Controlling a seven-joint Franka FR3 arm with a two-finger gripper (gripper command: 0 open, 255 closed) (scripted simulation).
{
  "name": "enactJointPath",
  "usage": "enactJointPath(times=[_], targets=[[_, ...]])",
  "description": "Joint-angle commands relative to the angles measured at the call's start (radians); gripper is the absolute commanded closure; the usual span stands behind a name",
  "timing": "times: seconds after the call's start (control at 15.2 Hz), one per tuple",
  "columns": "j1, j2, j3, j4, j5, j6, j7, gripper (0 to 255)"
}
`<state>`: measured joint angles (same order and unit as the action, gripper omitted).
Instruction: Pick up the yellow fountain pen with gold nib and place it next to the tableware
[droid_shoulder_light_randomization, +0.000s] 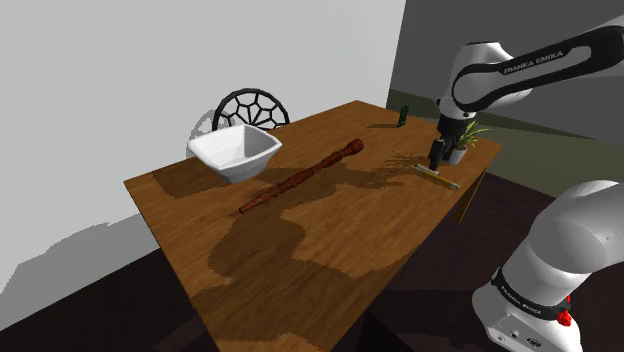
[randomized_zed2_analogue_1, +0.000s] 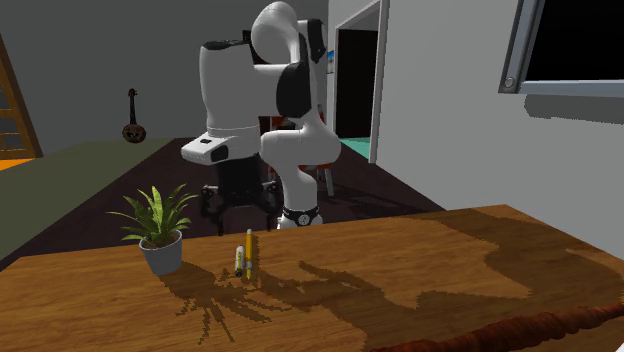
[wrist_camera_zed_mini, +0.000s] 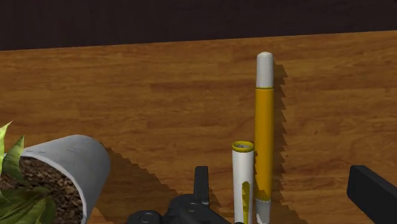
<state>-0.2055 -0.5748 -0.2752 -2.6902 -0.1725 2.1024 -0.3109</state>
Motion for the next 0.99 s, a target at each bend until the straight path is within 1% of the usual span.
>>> enactJointPath(times=[0.0, 0.4, 0.86, 0.92], targets=[[-0.005, 0.025, -0.011, -0.011, -0.008, 0.042, -0.005, 0], [-0.005, 0.073, -0.025, -0.057, -0.014, 0.136, -0.006, 0], [-0.005, 0.073, -0.025, -0.057, -0.014, 0.136, -0.006, 0], [-0.005, 0.073, -0.025, -0.057, -0.014, 0.136, -0.006, 255]])
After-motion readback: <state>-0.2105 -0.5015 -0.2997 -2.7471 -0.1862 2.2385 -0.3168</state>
